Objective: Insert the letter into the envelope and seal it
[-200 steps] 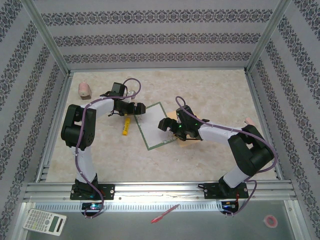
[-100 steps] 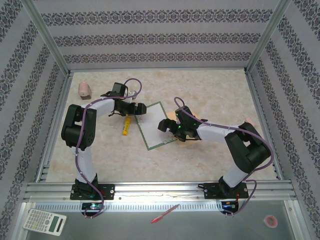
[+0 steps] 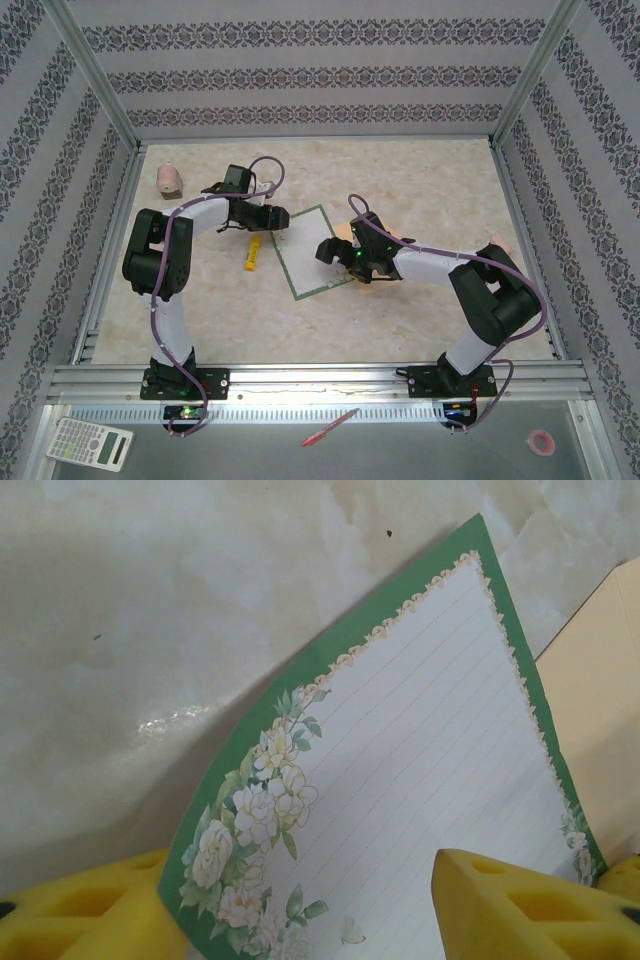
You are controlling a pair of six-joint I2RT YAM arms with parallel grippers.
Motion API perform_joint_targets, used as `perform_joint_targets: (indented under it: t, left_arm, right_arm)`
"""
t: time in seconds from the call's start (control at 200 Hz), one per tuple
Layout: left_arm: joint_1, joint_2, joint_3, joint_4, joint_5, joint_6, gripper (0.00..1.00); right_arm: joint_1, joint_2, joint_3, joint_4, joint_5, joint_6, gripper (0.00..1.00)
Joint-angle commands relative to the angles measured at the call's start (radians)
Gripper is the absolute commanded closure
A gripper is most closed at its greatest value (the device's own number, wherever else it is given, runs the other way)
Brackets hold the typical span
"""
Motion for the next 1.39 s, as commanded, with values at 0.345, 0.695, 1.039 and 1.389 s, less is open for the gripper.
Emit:
perform_joint_targets:
  t: [0.345, 0.695, 1.039, 1.389]
  left_arm:
    - [-0.012, -0.065, 0.025, -0.021, -0.032, 0.043, 0.64]
    - [-0.012, -0.093, 0.005, -0.004, -0.062, 0.049, 0.95]
    - [-0.012, -0.143, -0.004, 0.005, -0.08, 0.046, 1.0]
    - [-0.044, -0.308, -0.101, 0.109, -0.117, 0.075, 1.0]
  right_arm:
    - [0.009, -0.003, 0.012, 0.003, 0.011, -0.005, 0.02]
    - [0.009, -0.027, 0.025, -0.022, 0.018, -0.027, 0.02]
    - [0.0, -0.087, 0.073, -0.083, 0.024, -0.069, 0.02]
    - [-0.111, -0.159, 0.192, -0.198, -0.032, -0.086, 0.02]
